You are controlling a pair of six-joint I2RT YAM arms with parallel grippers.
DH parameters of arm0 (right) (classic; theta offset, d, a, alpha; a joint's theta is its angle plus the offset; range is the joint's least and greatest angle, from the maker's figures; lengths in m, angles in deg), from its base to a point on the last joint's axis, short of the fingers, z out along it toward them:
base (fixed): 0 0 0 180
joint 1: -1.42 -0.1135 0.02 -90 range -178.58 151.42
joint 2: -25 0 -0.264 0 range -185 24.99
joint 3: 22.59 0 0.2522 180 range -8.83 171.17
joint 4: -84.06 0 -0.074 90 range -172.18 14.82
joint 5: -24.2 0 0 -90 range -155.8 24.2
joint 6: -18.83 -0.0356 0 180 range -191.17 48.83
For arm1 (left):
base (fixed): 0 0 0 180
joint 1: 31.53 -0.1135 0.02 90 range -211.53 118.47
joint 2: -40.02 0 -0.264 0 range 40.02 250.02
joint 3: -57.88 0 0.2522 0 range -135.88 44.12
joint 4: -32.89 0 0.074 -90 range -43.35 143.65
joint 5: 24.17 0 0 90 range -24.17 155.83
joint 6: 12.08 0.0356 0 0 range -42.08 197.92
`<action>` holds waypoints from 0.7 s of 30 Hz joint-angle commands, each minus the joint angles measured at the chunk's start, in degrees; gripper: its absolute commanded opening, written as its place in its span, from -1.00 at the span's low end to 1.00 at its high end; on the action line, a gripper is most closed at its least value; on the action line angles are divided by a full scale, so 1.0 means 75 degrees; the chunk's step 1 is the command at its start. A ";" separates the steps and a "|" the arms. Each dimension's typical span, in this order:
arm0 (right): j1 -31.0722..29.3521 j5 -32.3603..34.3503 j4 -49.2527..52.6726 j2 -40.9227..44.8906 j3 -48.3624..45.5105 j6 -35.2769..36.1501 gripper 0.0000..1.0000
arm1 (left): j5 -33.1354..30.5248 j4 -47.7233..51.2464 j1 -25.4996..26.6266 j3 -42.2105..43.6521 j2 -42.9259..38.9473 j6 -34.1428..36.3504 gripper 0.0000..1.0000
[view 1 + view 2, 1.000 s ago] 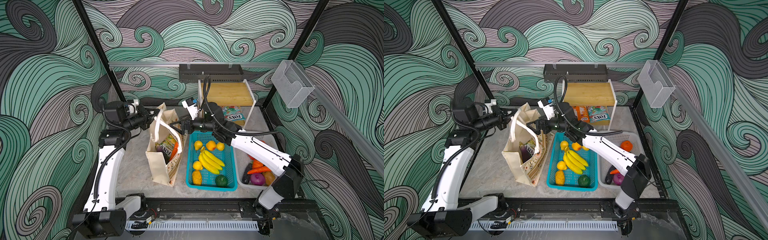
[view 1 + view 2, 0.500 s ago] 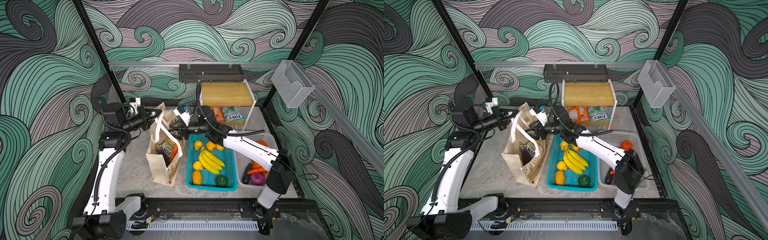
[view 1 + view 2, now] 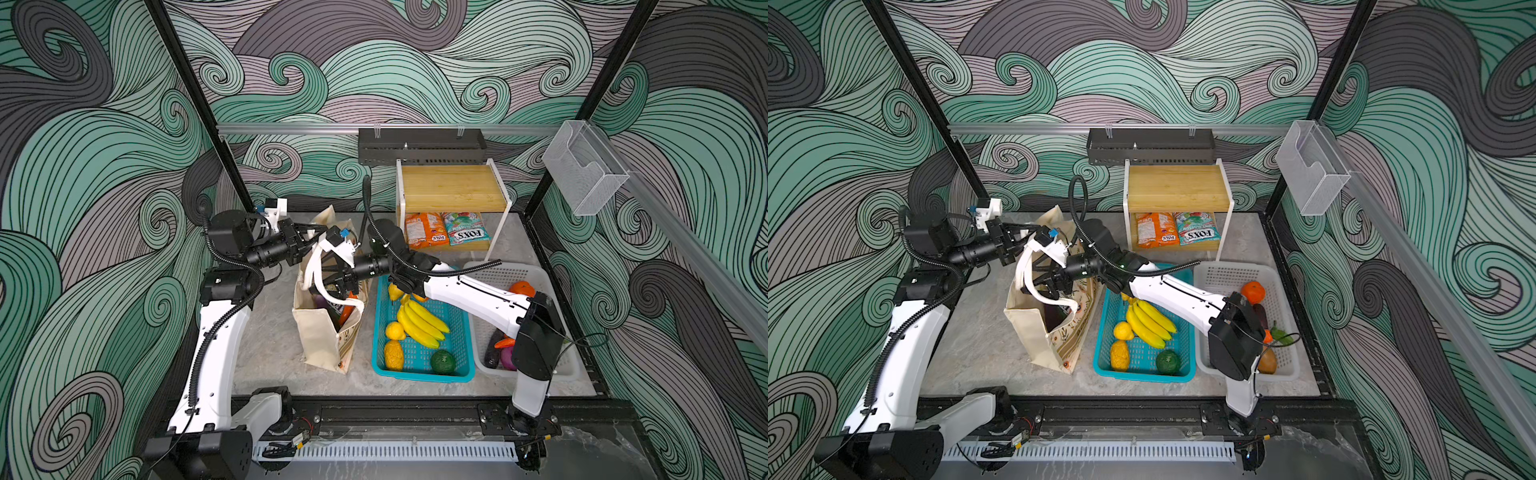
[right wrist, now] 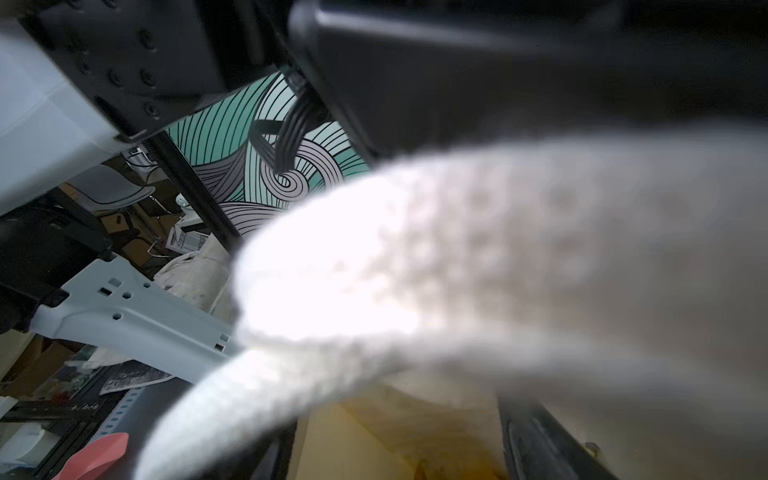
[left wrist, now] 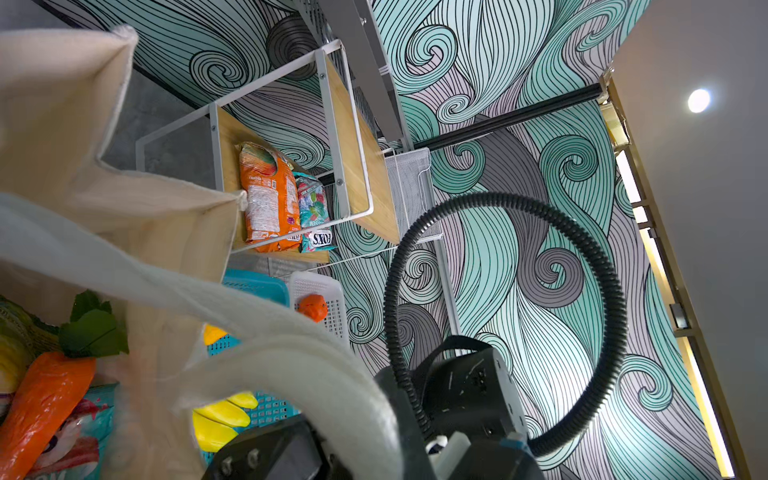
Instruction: Place the food into the grocery bag and tie it
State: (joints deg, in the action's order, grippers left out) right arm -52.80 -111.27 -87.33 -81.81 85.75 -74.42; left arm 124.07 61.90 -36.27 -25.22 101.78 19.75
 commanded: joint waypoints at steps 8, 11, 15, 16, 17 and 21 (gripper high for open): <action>-0.0384 -0.0059 -0.1778 -0.0223 -0.0072 -0.0439 0.66 | -0.0103 -0.0065 -0.0014 -0.0059 -0.0046 0.0444 -1.00; -0.0411 0.0278 -0.2576 -0.0285 -0.0161 -0.0831 0.62 | -0.0145 -0.0032 -0.0015 -0.0016 -0.0088 0.0454 -1.00; -0.0407 0.0700 -0.3036 -0.0321 -0.0131 -0.1253 0.49 | -0.0273 -0.0017 -0.0037 0.0103 -0.0200 0.0514 -1.00; -0.0412 0.0736 -0.2970 -0.0345 -0.0078 -0.1263 0.42 | -0.0299 -0.0017 -0.0047 0.0122 -0.0227 0.0530 -1.00; -0.0406 0.0741 -0.2935 -0.0381 -0.0016 -0.1312 0.33 | -0.0328 -0.0017 -0.0049 0.0139 -0.0252 0.0548 -1.00; -0.0400 0.0872 -0.3228 -0.0416 -0.0118 -0.1619 -0.01 | -0.0429 0.0035 -0.0116 0.0220 -0.0353 0.0595 -1.00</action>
State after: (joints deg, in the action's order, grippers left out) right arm -55.25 -106.27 -105.65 -84.93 84.46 -83.70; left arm 121.99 62.29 -36.62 -23.91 100.55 22.37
